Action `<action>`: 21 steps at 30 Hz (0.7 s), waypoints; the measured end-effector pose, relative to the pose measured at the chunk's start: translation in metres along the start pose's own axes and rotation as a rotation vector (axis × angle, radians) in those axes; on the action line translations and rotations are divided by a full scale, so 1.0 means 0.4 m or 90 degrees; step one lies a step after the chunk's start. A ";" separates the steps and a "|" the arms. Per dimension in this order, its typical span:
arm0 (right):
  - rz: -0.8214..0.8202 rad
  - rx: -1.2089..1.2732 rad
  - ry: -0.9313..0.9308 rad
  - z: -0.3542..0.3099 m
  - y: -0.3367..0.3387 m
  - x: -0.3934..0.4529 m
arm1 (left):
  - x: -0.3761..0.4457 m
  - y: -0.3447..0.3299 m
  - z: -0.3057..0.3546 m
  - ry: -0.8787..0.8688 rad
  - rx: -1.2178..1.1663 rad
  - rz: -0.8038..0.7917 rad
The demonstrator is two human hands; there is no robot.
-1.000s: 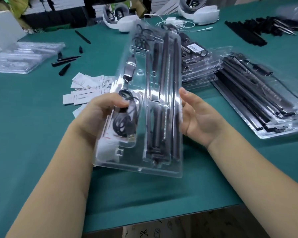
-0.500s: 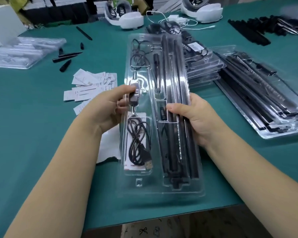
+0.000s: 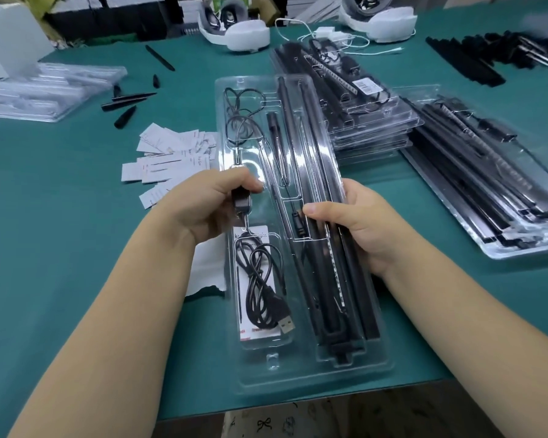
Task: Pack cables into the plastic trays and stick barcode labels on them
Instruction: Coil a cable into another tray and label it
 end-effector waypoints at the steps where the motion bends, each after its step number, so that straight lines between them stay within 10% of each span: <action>1: 0.000 -0.003 -0.004 0.001 0.000 0.000 | -0.001 -0.002 0.002 -0.006 -0.001 0.001; 12: 0.006 0.003 0.024 -0.002 0.005 0.004 | 0.004 0.047 0.034 -0.105 0.136 0.261; 21: 0.008 0.004 0.019 0.001 0.007 0.007 | 0.014 0.046 0.014 -0.065 0.058 0.227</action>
Point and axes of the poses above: each hand's wrist, its own x-axis towards the middle knuckle, its own y-axis out of the back of the hand, z = x × y, the point moved 7 cm from there along x, towards the middle knuckle, and after that the axes turned 4 degrees about -z, right-handed, at the moved point
